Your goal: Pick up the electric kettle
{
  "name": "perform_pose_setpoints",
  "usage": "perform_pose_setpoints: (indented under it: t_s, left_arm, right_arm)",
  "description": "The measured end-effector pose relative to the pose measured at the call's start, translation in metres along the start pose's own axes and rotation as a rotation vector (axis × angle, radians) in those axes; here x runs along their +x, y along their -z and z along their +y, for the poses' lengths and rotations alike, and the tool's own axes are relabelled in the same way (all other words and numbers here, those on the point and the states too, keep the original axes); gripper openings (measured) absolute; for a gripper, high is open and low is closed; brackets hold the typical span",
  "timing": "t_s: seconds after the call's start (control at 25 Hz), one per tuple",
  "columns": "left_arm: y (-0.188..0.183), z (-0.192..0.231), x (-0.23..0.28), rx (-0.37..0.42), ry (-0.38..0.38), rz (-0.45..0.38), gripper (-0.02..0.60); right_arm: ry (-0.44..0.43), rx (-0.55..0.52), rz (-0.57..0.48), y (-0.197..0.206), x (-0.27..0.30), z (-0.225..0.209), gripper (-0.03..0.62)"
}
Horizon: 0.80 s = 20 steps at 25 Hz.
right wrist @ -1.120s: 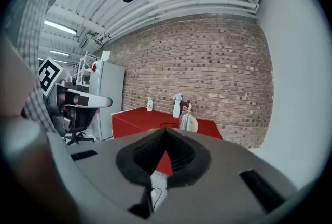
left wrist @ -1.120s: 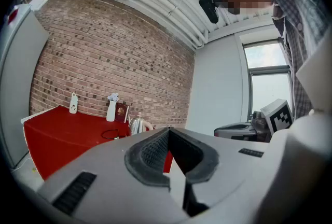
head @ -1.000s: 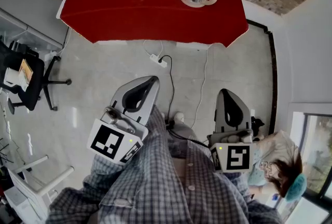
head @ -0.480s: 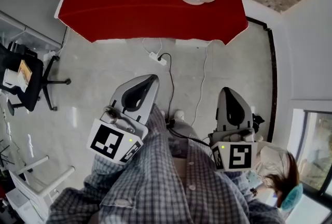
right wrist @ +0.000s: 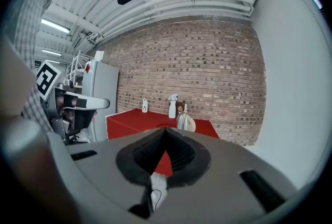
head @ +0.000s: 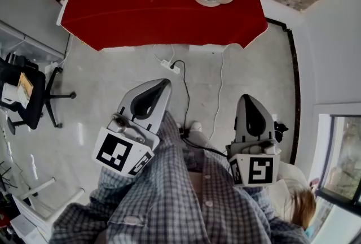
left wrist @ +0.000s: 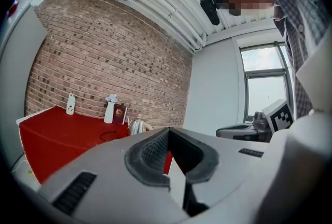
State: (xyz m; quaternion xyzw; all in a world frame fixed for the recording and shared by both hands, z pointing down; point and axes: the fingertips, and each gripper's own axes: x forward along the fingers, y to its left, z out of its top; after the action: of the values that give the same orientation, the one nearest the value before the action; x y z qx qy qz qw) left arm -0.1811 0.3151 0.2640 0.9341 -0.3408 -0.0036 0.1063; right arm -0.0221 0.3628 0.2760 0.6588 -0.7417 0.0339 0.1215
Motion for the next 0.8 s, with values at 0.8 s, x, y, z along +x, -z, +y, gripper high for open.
perform_pose_setpoints:
  t_s: [0.8]
  left_arm:
    - [0.000,0.027,0.026,0.009,-0.022,0.008,0.006]
  right_arm:
    - [0.014,0.003,0.018,0.008,0.037,-0.021,0.005]
